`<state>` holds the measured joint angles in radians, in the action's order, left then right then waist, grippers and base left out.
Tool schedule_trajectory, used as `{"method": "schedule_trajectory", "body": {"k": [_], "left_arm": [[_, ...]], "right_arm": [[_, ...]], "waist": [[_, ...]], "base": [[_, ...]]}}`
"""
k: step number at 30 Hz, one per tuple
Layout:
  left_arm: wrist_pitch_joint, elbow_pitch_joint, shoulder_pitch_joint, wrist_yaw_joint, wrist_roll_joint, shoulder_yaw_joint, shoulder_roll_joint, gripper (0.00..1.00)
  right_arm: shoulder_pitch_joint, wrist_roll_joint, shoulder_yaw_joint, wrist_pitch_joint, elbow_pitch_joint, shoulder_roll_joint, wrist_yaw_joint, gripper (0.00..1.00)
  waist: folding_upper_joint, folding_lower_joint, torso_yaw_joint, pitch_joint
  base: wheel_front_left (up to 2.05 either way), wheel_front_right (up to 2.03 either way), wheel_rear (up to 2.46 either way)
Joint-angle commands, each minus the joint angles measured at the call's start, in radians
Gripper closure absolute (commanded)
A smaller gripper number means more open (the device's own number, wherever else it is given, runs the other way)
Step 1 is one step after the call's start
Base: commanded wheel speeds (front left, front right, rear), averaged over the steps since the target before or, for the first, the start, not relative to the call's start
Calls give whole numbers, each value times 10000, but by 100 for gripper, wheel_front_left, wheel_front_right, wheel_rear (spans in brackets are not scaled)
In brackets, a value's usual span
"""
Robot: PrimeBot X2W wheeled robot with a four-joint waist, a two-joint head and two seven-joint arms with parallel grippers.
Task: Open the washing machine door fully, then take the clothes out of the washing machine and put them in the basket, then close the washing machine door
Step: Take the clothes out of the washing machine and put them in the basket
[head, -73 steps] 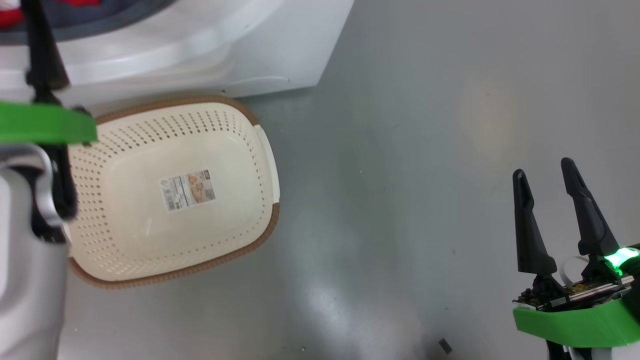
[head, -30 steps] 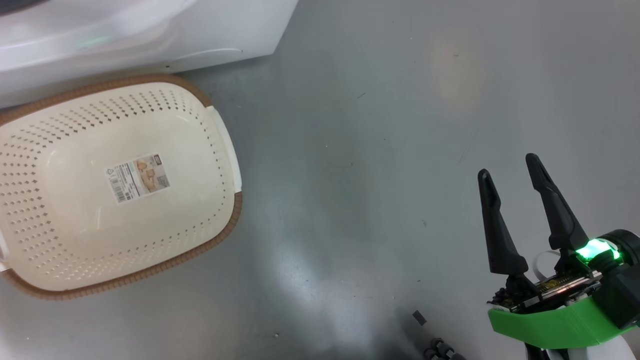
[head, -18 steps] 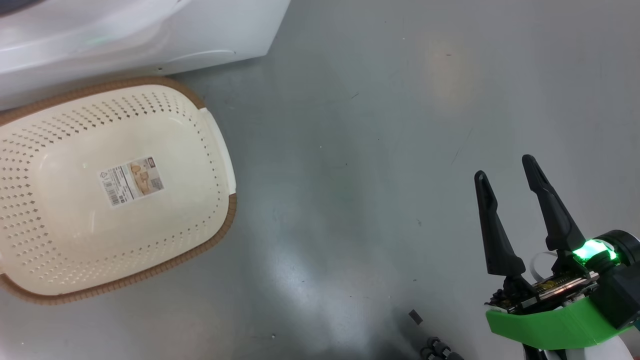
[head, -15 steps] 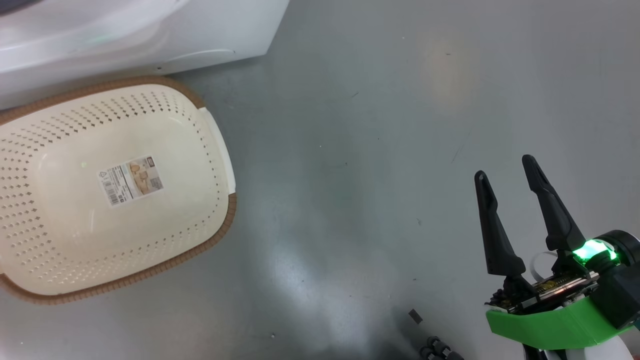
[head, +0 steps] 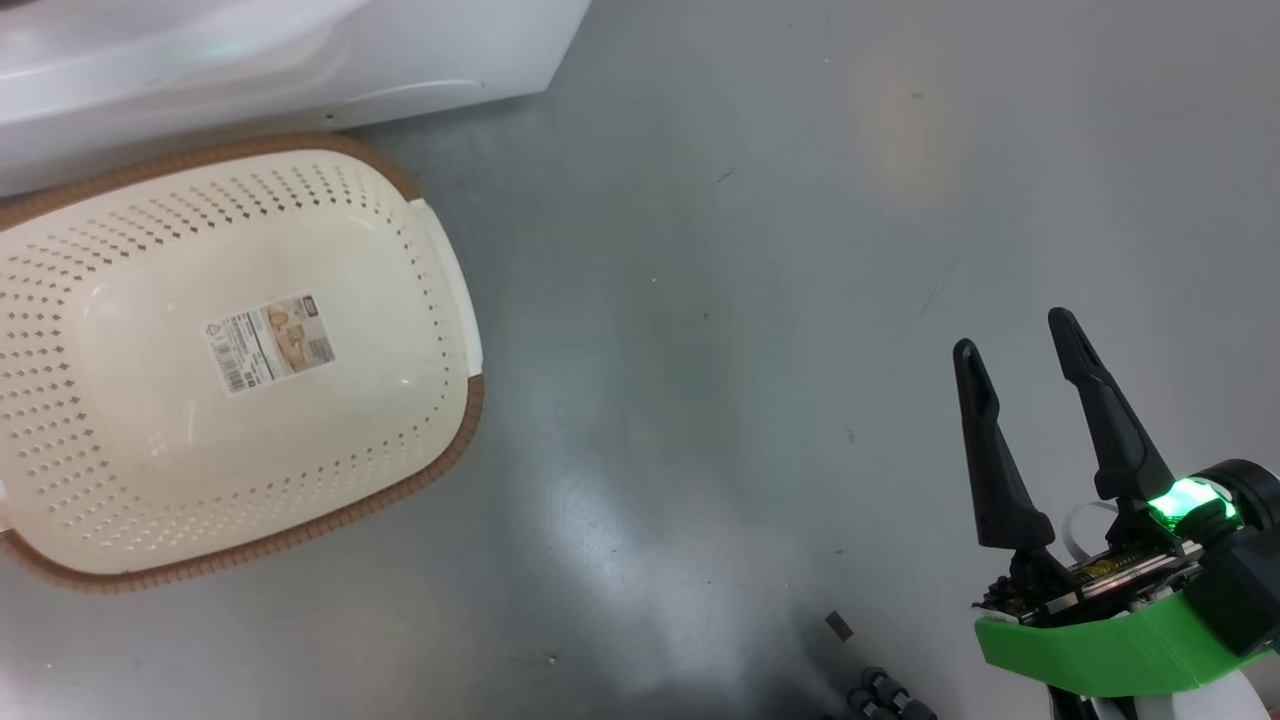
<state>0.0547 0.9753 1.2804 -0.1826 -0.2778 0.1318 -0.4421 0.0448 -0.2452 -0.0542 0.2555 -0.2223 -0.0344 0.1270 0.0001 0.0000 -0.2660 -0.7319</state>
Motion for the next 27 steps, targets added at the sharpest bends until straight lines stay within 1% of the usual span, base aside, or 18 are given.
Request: {"method": "schedule_trajectory", "body": {"k": [1, 6, 11, 16, 21, 27], "left_arm": [[85, -238, -113, 155, -110, -71, -295, 100], [611, -817, -264, 232, -164, -43, -304, 100], [1052, -1713, -626, 173, -241, -104, -392, 100], [1109, -2903, -1257, 74, -410, -241, -517, 100], [968, -4471, -2175, -215, -398, -310, -738, 100], [595, -6954, -3515, -755, -408, -544, -993, 100]], "right_arm": [[-51, -49, -209, 63, -187, -158, 37, 0], [-13, -70, -175, 63, -173, -158, 37, 0], [33, -56, -119, 63, -179, -158, 37, 0], [56, -49, -86, 63, -187, -158, 37, 0], [106, -58, -130, 63, -132, -158, 37, 0], [215, -79, -87, 63, -127, -158, 37, 0]], "waist": [[-1, 0, 39, -29], [-1, 0, 185, -66], [-1, 0, 342, -92], [-1, 0, 464, -104], [-1, 0, 546, -90], [-1, 0, 706, -162]], "base": [[0, 0, 0], [0, 0, 0], [0, 0, 0], [0, 0, 0], [0, 0, 0], [0, 0, 0]]}}
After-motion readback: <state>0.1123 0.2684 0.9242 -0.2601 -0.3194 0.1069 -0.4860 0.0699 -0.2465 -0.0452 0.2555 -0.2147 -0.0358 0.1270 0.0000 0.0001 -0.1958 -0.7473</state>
